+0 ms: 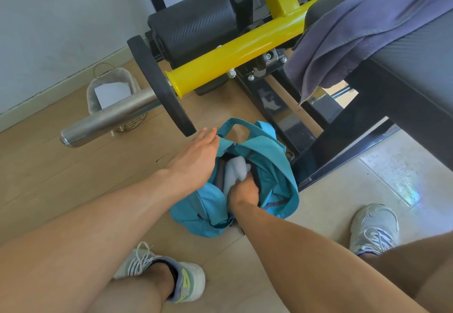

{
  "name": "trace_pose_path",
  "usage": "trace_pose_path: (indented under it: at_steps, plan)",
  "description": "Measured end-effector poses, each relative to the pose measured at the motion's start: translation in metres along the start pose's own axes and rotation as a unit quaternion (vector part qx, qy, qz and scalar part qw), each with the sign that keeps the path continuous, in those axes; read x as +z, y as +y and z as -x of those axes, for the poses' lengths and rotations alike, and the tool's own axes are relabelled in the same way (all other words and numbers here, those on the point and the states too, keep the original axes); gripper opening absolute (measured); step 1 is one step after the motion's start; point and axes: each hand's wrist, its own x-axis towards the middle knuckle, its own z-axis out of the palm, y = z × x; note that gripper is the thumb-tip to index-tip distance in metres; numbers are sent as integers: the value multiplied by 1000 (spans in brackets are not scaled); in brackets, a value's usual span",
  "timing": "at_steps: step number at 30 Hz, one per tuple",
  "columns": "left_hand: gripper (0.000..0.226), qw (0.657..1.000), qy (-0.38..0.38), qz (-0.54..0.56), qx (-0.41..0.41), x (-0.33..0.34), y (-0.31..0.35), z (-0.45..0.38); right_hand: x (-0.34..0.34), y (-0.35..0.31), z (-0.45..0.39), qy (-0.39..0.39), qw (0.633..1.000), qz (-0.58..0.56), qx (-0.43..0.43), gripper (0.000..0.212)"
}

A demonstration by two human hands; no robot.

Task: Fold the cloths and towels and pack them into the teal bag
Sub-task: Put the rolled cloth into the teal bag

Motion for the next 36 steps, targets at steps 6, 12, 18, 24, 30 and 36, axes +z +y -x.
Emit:
trace_pose_path:
  at_steps: [6, 12, 18, 24, 30, 36]
  plan:
    - [77, 1000, -20, 11, 13, 7, 1, 0, 5, -3, -4, -73, 997, -8, -14, 61]
    - [74, 999, -29, 20, 13, 8, 0, -2, 4, -7, -5, -119, 991, 39, -43, 73]
    - [60, 998, -66, -6, 2, 15, 3, -2, -2, 15, 2, -39, 967, 156, -199, 67]
    - [65, 995, -98, -15, 8, 12, 7, 0, -4, 17, 2, -80, 948, 225, -211, 62]
    - [67, 995, -101, -8, -10, -3, 13, 0, -57, -6, 35, -40, 972, 116, -201, 53]
    - [53, 995, -84, 46, -26, -27, 49, 12, -133, -41, 64, 74, 944, 143, -289, 34]
